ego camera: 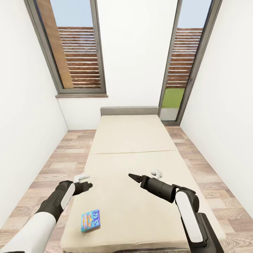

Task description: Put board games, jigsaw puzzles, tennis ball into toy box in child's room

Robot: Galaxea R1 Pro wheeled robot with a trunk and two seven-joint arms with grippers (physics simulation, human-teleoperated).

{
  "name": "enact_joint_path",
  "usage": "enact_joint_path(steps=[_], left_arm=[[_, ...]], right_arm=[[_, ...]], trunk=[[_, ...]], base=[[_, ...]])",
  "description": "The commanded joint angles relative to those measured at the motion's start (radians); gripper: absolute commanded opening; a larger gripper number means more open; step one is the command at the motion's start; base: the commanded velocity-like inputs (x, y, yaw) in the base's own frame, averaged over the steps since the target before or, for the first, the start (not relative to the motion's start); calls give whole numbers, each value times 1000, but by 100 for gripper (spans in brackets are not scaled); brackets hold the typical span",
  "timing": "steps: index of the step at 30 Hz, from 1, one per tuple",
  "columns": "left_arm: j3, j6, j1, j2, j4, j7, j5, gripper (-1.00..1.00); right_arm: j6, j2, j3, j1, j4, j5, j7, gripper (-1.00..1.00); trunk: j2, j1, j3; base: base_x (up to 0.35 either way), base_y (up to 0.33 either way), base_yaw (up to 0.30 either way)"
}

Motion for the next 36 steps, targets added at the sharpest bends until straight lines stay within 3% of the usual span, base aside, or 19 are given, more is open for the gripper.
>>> enact_joint_path(steps=[1,9,36], left_arm=[[1,5,-21,3,-2,3,10,100],[2,-12,-64,12,3,1,9,100],[3,-16,-72,32,2,-5,17,100]], right_arm=[[3,1,-1,-1,0,9,8,100],[2,0,-3,-1,0,11,5,100],[0,-1,-4,-1,4,10,6,100]], trunk=[[-2,1,-4],[-2,1,-17],[-2,1,-61]], base=[[0,0,0],[0,0,0],[0,0,0]])
